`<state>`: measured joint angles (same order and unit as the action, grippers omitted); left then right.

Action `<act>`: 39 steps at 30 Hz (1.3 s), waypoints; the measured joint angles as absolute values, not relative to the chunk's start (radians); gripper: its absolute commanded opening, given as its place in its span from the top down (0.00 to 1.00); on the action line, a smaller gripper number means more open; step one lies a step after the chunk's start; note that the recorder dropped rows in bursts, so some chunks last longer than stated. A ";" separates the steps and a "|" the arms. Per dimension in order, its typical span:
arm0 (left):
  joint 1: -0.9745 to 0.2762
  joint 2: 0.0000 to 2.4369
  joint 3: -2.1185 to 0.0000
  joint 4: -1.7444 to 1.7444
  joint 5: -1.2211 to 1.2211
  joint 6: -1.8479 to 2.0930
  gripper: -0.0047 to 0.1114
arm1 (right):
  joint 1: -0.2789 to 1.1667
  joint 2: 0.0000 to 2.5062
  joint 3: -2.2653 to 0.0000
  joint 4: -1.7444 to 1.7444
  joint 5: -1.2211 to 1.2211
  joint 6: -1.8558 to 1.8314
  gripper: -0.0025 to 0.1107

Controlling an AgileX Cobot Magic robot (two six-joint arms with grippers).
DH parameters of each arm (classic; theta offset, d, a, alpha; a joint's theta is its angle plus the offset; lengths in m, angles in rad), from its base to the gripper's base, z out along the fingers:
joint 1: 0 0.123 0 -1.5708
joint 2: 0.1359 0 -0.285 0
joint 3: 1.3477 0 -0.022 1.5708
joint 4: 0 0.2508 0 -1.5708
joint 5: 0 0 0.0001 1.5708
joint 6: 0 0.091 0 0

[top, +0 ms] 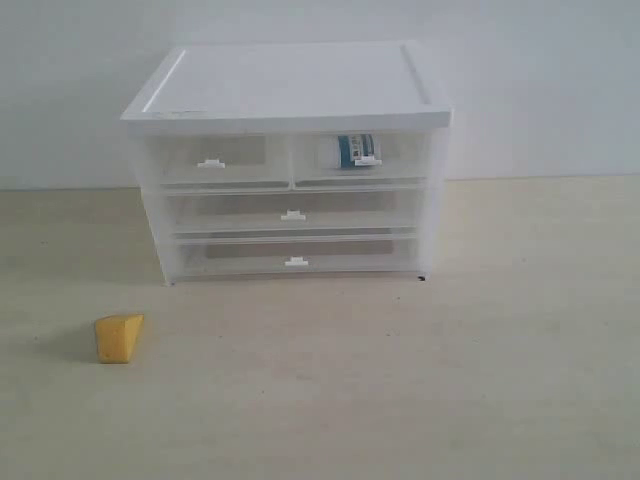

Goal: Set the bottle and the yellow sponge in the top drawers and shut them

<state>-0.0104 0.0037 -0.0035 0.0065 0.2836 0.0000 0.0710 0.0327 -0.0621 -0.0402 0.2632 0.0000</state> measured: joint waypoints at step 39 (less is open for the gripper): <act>-0.010 0.004 -0.003 0.007 0.284 0.000 0.92 | 0.071 0.006 -0.005 -0.018 0.329 0.007 0.97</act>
